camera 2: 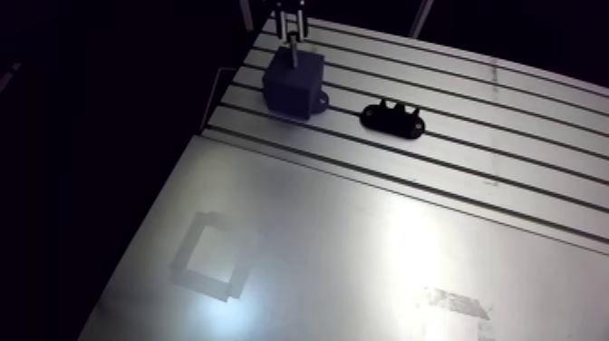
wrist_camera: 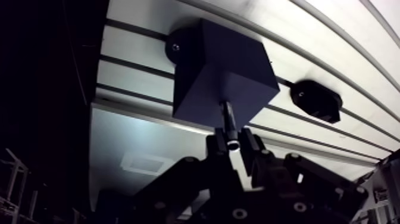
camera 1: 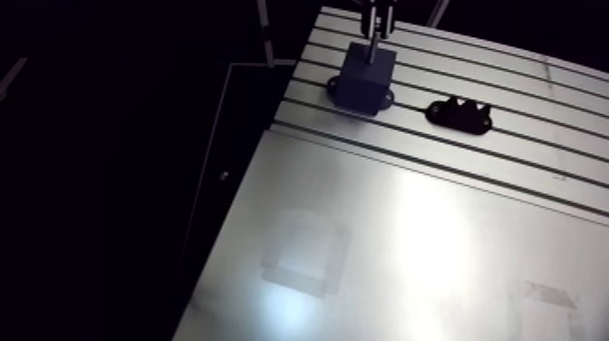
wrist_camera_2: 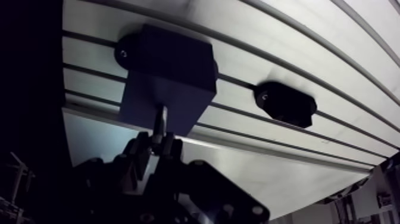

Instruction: Pick up the M10 bolt and insert it into the hole until fully seated.

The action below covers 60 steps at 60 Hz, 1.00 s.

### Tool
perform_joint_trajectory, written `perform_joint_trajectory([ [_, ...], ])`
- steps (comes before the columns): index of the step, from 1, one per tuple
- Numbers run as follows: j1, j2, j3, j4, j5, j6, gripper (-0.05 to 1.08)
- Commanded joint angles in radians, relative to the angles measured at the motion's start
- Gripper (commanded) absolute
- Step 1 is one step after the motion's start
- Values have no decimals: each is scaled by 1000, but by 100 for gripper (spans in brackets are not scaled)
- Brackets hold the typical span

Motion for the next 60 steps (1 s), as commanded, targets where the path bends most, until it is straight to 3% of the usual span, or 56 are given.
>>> perform_joint_trajectory([
  [1,1,1,3,-1,0,0,108],
  [35,11,2,17,-4,-2,4,108],
  [41,16,2,17,-6,-1,9,103],
  [43,16,1,15,-6,-2,9,84],
  [45,16,1,15,-6,-2,9,84],
  [46,16,1,15,-6,-3,9,58],
  [47,16,-1,16,-6,-3,8,26],
  [48,16,-1,16,-6,-3,8,26],
  [49,16,-2,17,-6,-3,9,3],
  [60,17,-11,20,-27,-1,11,0],
])
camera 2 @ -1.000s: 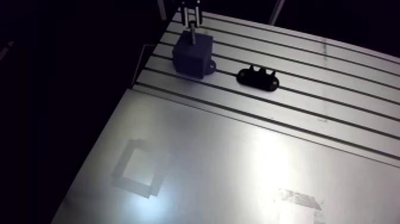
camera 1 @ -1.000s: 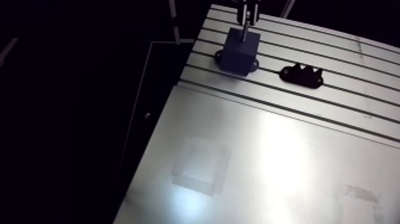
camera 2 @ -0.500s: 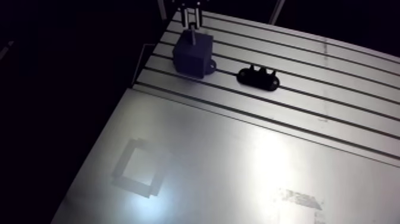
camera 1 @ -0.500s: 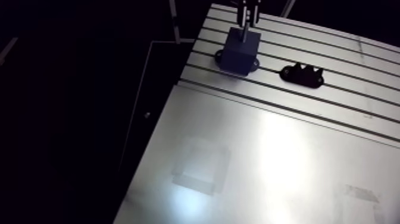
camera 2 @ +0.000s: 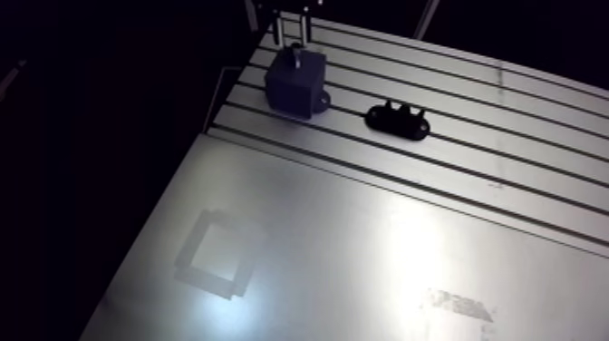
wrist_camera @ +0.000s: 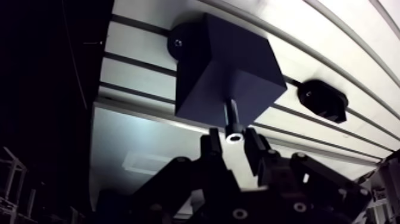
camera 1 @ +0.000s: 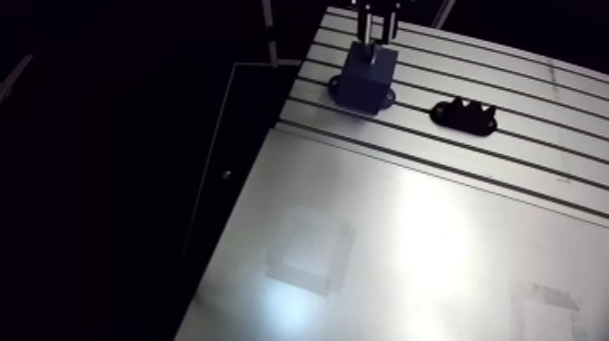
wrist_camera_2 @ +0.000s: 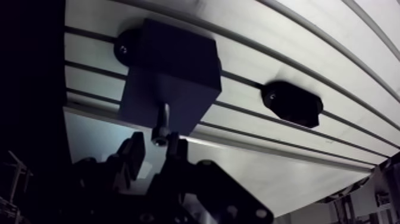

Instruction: Pick up the M10 bolt and insert it into the hole until fully seated.

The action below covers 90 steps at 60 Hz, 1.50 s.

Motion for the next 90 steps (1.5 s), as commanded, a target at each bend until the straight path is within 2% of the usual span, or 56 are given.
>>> perform_joint_trajectory([
  [1,-1,-9,2,-25,0,2,0],
  [21,-7,-32,-6,-29,2,2,0],
  [30,-28,-80,-9,-27,10,29,0],
  [33,-38,-116,1,-27,17,41,0],
  [34,-38,-116,1,-27,17,41,0],
  [44,-104,-268,67,-67,25,49,0],
  [45,-104,-268,67,-67,25,49,0],
  [50,-167,-362,141,-153,23,70,0],
  [54,-231,-435,172,-162,23,70,0],
  [63,-280,-510,211,-157,18,70,0],
  [67,-346,-560,243,-156,18,59,0],
  [71,-368,-567,237,-145,21,57,0],
  [77,-372,-570,212,-108,21,56,0],
  [90,-379,-570,223,-102,18,56,0],
])
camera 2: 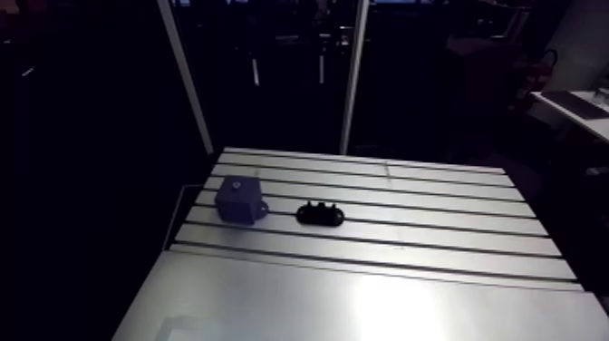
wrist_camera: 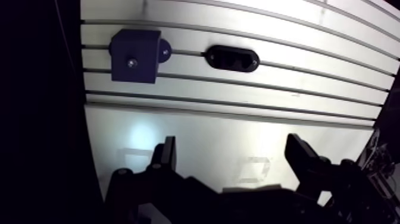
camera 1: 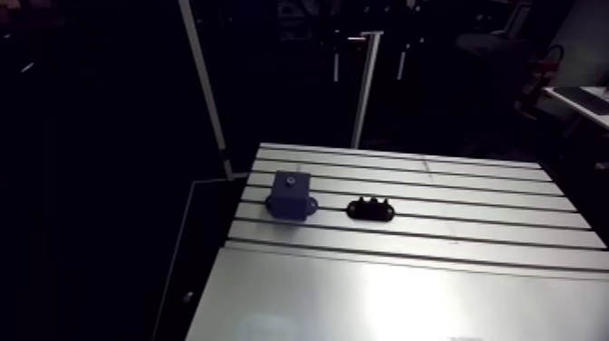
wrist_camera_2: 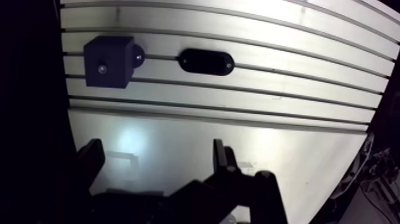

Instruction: Pick up the M10 bolt and insert it into the hole until fully seated.

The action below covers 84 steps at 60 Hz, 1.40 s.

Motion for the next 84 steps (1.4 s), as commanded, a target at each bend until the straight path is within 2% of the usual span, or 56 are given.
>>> perform_joint_trajectory([
  [1,-157,-167,74,15,-2,-2,0],
  [16,-176,-174,63,11,4,-2,0],
  [27,-179,-174,63,-2,-2,-2,0],
  [34,-175,-174,65,-2,4,-2,0],
  [40,-170,-172,63,-2,18,-2,0],
  [42,-168,-167,60,-2,40,-8,0],
  [43,-168,-167,60,-2,40,-8,0],
  [46,-168,-163,54,-2,59,-10,0],
  [52,-168,-159,44,-2,70,-10,0],
  [84,-167,-148,53,4,56,-11,0],
])
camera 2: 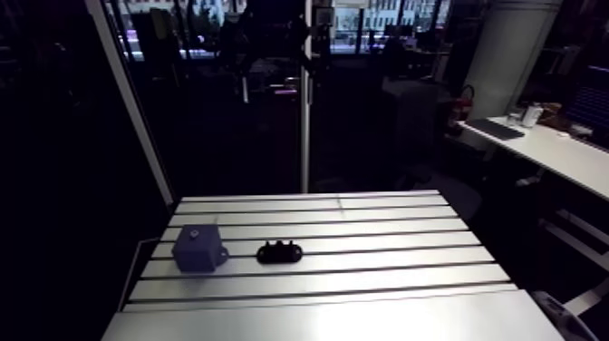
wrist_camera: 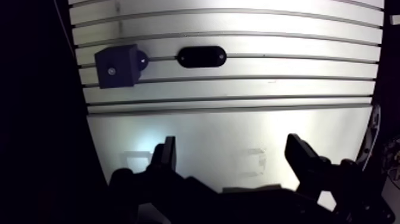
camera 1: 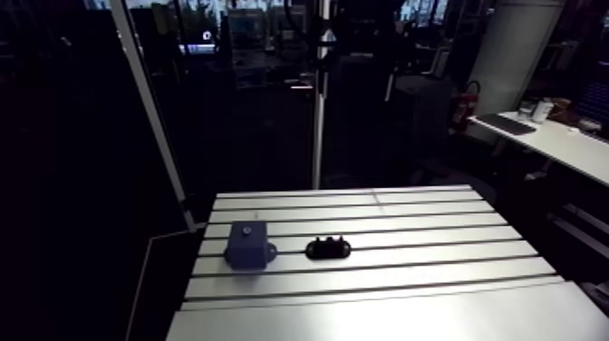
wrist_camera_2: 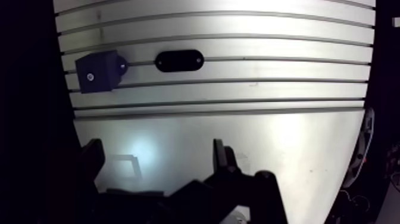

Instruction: Pick up the M10 bolt and insert it into the hole until fully seated.

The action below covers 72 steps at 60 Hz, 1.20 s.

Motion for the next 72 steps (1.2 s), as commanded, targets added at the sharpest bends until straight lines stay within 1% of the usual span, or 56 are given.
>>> perform_joint_trajectory([
  [1,1,8,1,5,-5,0,0],
  [8,1,9,-1,7,-8,0,0],
  [10,1,11,-1,8,-11,0,0],
  [11,2,16,-2,8,-15,0,0],
  [16,14,22,-7,9,-20,0,0],
  [25,21,23,-6,10,-19,0,0],
  [30,36,25,-3,11,-19,1,0],
  [40,47,32,-1,11,-20,1,0],
  [72,49,40,-12,10,-20,3,0],
])
